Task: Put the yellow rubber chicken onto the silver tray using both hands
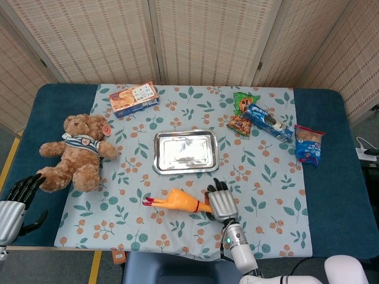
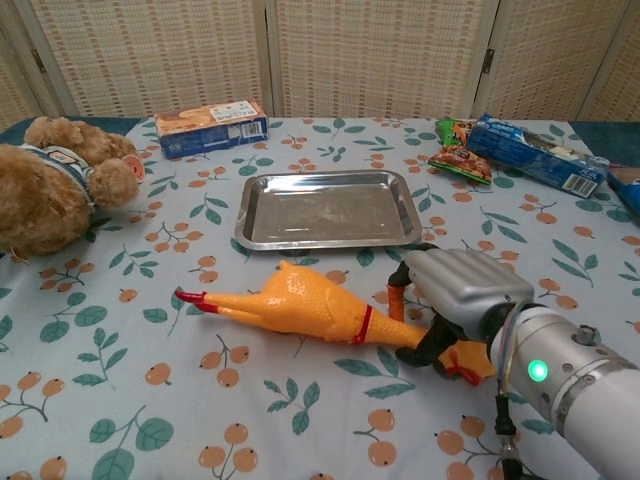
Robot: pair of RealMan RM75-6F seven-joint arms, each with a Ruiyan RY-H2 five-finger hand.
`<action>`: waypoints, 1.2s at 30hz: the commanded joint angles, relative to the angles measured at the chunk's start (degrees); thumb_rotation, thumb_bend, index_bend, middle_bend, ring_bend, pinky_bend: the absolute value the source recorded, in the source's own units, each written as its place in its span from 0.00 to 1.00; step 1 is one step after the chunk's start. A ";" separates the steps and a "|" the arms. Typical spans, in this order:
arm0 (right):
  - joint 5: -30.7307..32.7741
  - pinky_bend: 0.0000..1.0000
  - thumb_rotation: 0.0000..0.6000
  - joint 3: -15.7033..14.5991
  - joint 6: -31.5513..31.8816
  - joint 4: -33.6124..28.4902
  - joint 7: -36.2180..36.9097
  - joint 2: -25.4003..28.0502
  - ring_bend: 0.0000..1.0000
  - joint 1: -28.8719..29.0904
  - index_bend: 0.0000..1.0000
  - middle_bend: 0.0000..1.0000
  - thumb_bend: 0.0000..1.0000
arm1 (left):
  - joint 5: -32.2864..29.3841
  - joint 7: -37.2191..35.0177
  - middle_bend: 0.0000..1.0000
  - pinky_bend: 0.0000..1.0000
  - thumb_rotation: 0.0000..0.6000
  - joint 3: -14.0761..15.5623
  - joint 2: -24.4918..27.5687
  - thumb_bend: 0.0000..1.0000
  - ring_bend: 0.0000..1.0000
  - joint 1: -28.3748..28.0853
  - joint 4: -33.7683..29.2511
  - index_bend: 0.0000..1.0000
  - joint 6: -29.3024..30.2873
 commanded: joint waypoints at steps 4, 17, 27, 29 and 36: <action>-2.85 0.57 1.00 -0.60 1.54 -0.02 1.64 0.02 0.47 0.05 0.80 0.46 0.29 | -0.30 -0.19 0.00 0.08 1.00 -0.13 0.05 0.40 0.00 0.12 0.11 0.00 0.16; -13.29 0.86 1.00 -1.97 4.03 0.33 8.73 2.06 0.68 -0.64 0.91 0.58 0.39 | 0.09 1.73 0.00 0.08 1.00 0.03 -0.40 0.41 0.00 0.10 -0.05 0.00 0.07; -16.10 0.90 1.00 -0.44 0.60 -4.49 16.39 8.85 0.73 -0.14 0.91 0.58 0.40 | 8.82 -1.10 0.03 0.15 1.00 2.31 -2.87 0.41 0.02 -0.51 0.10 0.00 4.30; -16.06 0.90 1.00 0.23 -0.53 -6.24 18.04 10.84 0.73 0.12 0.91 0.58 0.40 | 12.50 -2.58 0.03 0.16 1.00 3.91 -2.20 0.41 0.02 -2.00 -1.83 0.00 3.21; -15.70 0.90 1.00 1.74 -3.77 -11.30 23.08 15.99 0.73 0.88 0.91 0.59 0.39 | 15.33 0.09 0.03 0.17 1.00 3.57 -1.08 0.39 0.02 -9.56 -12.63 0.00 -7.06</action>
